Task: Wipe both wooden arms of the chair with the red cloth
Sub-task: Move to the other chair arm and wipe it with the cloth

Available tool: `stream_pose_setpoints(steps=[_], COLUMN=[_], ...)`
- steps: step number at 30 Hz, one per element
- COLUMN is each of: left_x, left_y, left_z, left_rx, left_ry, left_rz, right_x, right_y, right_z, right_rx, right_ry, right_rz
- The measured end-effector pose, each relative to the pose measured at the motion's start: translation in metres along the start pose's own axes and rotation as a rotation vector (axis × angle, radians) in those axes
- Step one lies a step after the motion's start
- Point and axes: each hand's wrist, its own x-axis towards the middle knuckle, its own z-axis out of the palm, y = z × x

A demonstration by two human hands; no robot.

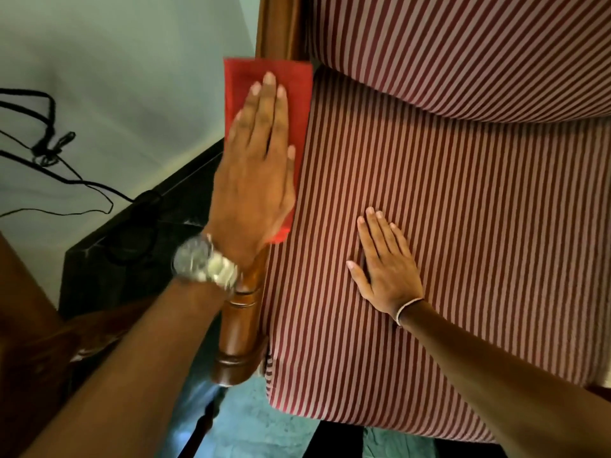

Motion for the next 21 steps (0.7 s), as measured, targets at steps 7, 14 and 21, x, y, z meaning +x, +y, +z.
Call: stream_pose_setpoints(steps=[7, 14, 21], left_x=[-0.061, 0.012, -0.077], left_y=[-0.005, -0.002, -0.005], left_z=[0.005, -0.002, 0.003], left_rx=[0.006, -0.024, 0.040], left_ry=[-0.041, 0.001, -0.079], left_rz=[0.016, -0.002, 0.046], right_x=[0.000, 0.000, -0.002], right_y=[-0.003, -0.002, -0.006], right_z=[0.005, 0.003, 0.004], right_rx=[-0.030, -0.040, -0.071], right_ry=[0.028, 0.025, 0.024], right_rz=[0.020, 0.027, 0.047])
